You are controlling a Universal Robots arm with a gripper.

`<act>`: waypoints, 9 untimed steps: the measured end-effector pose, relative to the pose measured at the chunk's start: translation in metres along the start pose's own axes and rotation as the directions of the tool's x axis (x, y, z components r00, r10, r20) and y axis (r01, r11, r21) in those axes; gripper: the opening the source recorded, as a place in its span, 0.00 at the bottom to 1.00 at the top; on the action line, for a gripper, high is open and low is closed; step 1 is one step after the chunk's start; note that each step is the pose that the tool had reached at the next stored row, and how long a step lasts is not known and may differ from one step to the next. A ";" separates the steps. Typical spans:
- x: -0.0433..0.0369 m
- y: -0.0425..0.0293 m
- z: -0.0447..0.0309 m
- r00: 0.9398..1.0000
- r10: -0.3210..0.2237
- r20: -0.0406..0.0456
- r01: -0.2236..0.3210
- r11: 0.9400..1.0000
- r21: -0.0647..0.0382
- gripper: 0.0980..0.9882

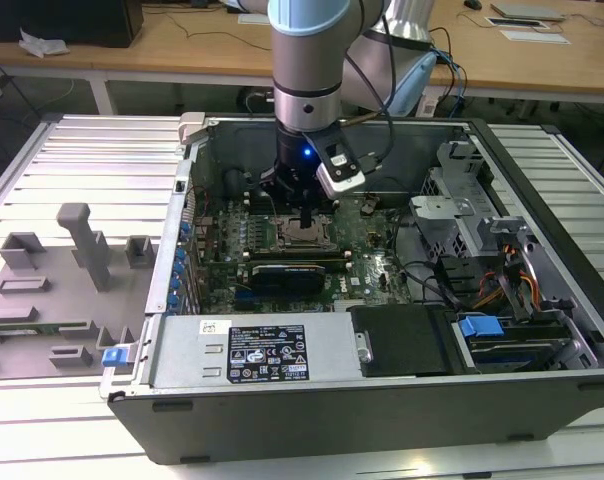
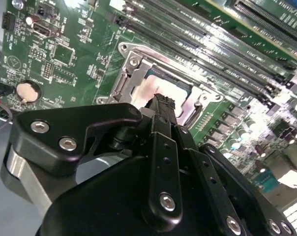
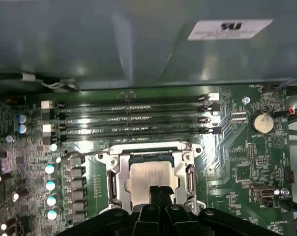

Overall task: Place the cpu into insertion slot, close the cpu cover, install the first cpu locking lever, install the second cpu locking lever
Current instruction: 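Close the cpu cover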

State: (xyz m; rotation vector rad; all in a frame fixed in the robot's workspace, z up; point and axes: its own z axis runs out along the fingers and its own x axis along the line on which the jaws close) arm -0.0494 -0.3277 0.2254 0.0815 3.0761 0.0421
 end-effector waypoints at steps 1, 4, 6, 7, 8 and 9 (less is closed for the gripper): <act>0.0014 -0.0003 0.0005 1.000 -0.002 0.000 0.002 1.000 0.000 0.01; 0.0086 -0.0007 0.0016 1.000 -0.004 0.000 0.004 1.000 0.000 0.01; 0.0155 -0.0011 0.0025 1.000 -0.007 0.000 0.007 1.000 0.000 0.01; 0.0186 -0.0013 0.0032 1.000 -0.013 0.000 0.013 1.000 -0.001 0.01; 0.0200 -0.0014 0.0036 1.000 -0.017 0.000 0.017 1.000 -0.001 0.01; 0.0216 -0.0015 0.0043 1.000 -0.024 -0.001 0.024 1.000 -0.001 0.01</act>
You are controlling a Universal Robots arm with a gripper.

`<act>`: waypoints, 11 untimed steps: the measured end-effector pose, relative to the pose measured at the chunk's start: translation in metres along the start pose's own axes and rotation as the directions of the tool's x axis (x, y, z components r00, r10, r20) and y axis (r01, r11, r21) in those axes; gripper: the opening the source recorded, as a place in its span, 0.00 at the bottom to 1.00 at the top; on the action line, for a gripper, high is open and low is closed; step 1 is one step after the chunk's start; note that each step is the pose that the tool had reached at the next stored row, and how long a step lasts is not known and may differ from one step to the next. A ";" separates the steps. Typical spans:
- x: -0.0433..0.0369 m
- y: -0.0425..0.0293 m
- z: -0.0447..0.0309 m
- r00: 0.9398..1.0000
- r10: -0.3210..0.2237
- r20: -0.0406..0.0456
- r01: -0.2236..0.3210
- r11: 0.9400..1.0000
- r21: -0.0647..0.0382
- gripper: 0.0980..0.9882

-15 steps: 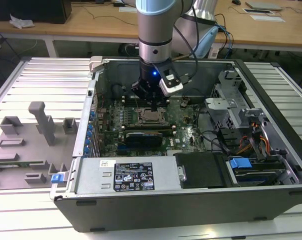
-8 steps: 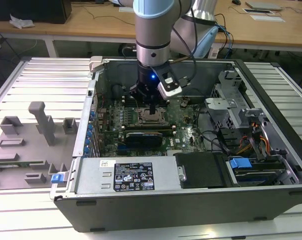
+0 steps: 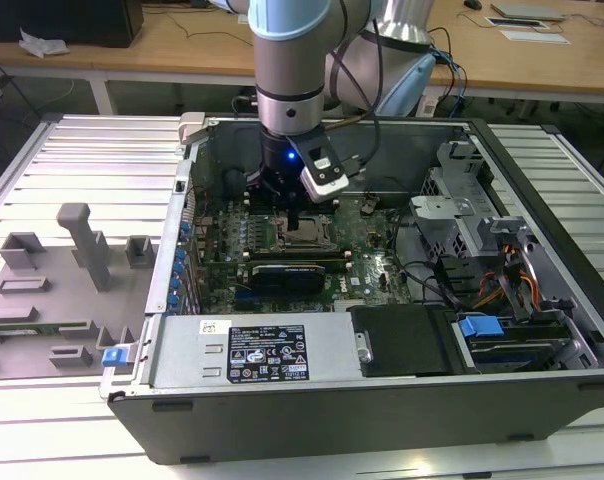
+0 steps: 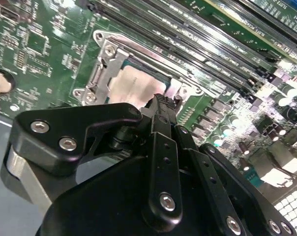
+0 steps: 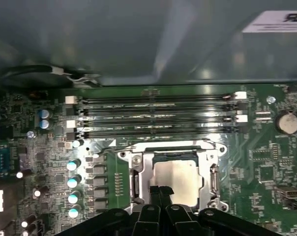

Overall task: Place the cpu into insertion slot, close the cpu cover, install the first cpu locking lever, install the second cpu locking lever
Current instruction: 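Close the cpu cover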

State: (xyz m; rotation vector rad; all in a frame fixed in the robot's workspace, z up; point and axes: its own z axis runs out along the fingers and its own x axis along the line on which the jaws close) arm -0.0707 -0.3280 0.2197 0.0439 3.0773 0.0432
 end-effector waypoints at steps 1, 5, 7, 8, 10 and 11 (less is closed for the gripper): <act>0.0010 -0.0001 0.0009 1.000 -0.014 0.000 0.014 1.000 -0.001 0.01; 0.0040 0.0001 0.0027 1.000 -0.031 -0.001 0.031 1.000 -0.002 0.01; 0.0075 0.0013 0.0042 0.999 -0.039 -0.001 0.039 0.999 -0.002 0.01; 0.0085 0.0019 0.0056 0.999 -0.046 -0.001 0.046 0.999 -0.003 0.01; 0.0088 0.0020 0.0080 0.998 -0.056 -0.001 0.056 0.998 -0.004 0.01; 0.0090 0.0021 0.0087 0.998 -0.062 -0.002 0.062 0.998 -0.004 0.01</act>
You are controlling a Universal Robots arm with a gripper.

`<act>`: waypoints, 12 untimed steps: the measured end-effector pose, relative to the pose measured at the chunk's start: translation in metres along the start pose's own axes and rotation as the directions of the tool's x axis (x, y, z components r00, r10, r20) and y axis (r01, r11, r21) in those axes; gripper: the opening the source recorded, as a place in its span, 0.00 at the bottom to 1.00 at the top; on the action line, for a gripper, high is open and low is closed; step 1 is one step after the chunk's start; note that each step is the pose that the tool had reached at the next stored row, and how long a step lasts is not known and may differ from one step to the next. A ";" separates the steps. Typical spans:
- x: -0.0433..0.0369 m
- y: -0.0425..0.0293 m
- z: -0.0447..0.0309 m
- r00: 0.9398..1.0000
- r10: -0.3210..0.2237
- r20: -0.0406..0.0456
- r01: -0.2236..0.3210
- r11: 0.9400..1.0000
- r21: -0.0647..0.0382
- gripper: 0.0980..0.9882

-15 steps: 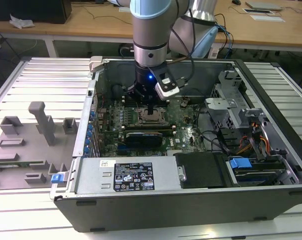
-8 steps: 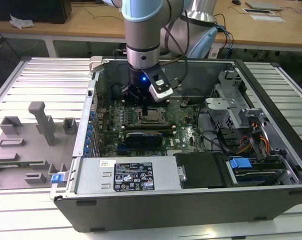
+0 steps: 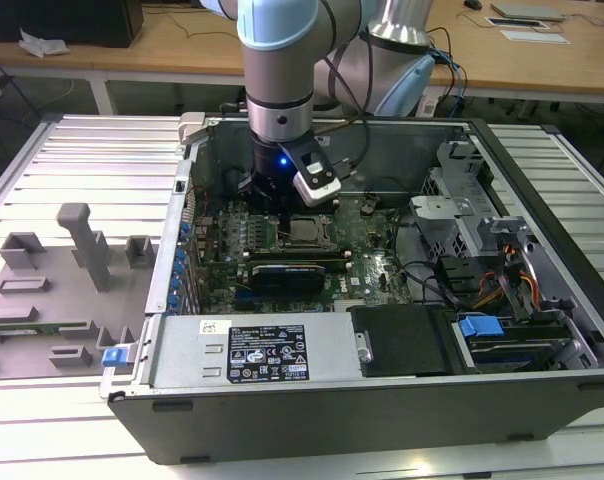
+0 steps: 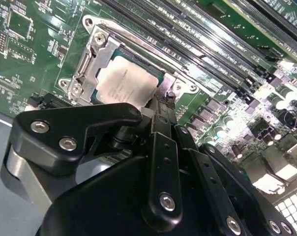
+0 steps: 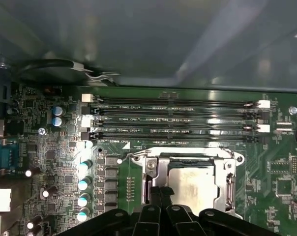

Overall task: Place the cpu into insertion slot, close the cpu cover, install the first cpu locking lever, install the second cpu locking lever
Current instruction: 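Close the cpu cover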

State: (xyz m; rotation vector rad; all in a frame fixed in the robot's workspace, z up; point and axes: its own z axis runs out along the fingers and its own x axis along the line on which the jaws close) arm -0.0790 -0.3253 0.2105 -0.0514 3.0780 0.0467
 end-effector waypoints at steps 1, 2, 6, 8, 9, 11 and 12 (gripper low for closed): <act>0.0001 0.0001 0.0009 1.000 -0.011 0.000 0.011 1.000 -0.002 0.01; 0.0003 0.0002 0.0015 1.000 -0.023 0.000 0.023 1.000 -0.005 0.01; 0.0003 0.0004 0.0027 0.999 -0.050 0.000 0.050 0.999 -0.013 0.01; 0.0001 0.0004 0.0005 0.999 -0.050 0.000 0.050 0.999 -0.013 0.01; -0.0001 0.0005 -0.0020 0.999 -0.050 0.000 0.050 0.999 -0.012 0.01; -0.0005 0.0005 -0.0037 0.999 -0.050 0.000 0.050 0.999 -0.013 0.01; -0.0028 0.0004 -0.0036 0.999 -0.050 0.000 0.050 0.999 -0.012 0.01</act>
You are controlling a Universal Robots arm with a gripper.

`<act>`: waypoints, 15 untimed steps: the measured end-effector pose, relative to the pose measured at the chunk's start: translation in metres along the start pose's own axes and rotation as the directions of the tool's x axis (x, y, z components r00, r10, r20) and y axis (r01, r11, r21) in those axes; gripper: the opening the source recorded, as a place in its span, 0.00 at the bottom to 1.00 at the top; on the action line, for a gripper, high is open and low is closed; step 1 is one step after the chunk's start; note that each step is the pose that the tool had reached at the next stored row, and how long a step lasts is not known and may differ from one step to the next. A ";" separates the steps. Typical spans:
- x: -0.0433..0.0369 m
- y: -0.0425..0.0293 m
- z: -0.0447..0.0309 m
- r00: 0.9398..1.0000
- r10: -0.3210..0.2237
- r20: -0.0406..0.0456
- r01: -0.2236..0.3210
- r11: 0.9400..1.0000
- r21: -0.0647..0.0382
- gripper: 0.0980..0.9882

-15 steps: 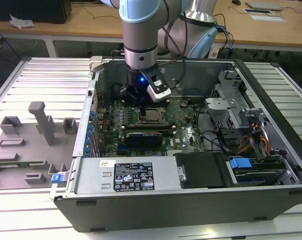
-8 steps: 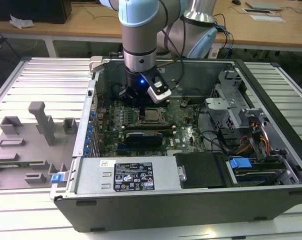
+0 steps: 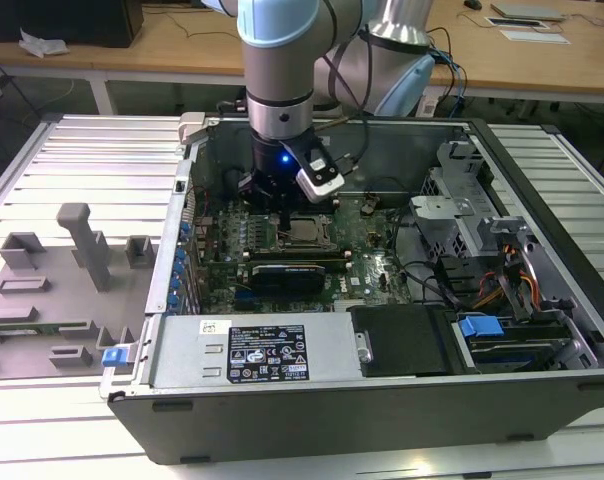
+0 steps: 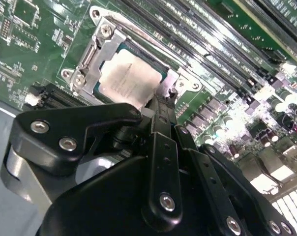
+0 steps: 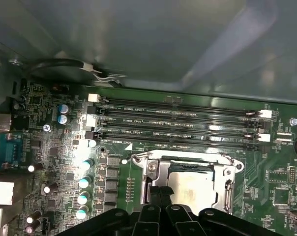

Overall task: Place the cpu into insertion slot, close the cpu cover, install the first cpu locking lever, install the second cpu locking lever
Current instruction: 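Close the cpu cover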

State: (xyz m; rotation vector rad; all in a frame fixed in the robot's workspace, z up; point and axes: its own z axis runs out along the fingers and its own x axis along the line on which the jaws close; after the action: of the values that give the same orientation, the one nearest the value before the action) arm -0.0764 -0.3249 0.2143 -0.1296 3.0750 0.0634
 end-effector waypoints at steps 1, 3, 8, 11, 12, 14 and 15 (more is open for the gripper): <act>-0.0028 -0.0003 0.0001 1.000 0.000 0.000 0.000 1.000 0.000 0.01; -0.0127 -0.0015 0.0007 1.000 0.000 -0.003 0.000 1.000 0.000 0.01; -0.0239 -0.0027 -0.0001 1.000 0.000 -0.008 0.000 1.000 -0.001 0.01; -0.0246 -0.0022 -0.0088 1.000 0.000 -0.008 0.000 1.000 -0.001 0.01; -0.0250 -0.0019 -0.0149 1.000 0.000 -0.008 0.000 1.000 -0.001 0.01; -0.0254 -0.0016 -0.0216 1.000 0.000 -0.008 0.000 1.000 0.000 0.01; -0.0256 -0.0015 -0.0241 1.000 0.000 -0.008 0.000 1.000 0.000 0.01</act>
State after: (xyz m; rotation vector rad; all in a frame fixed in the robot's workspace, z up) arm -0.0524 -0.3253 0.2399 -0.1295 3.0833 0.0635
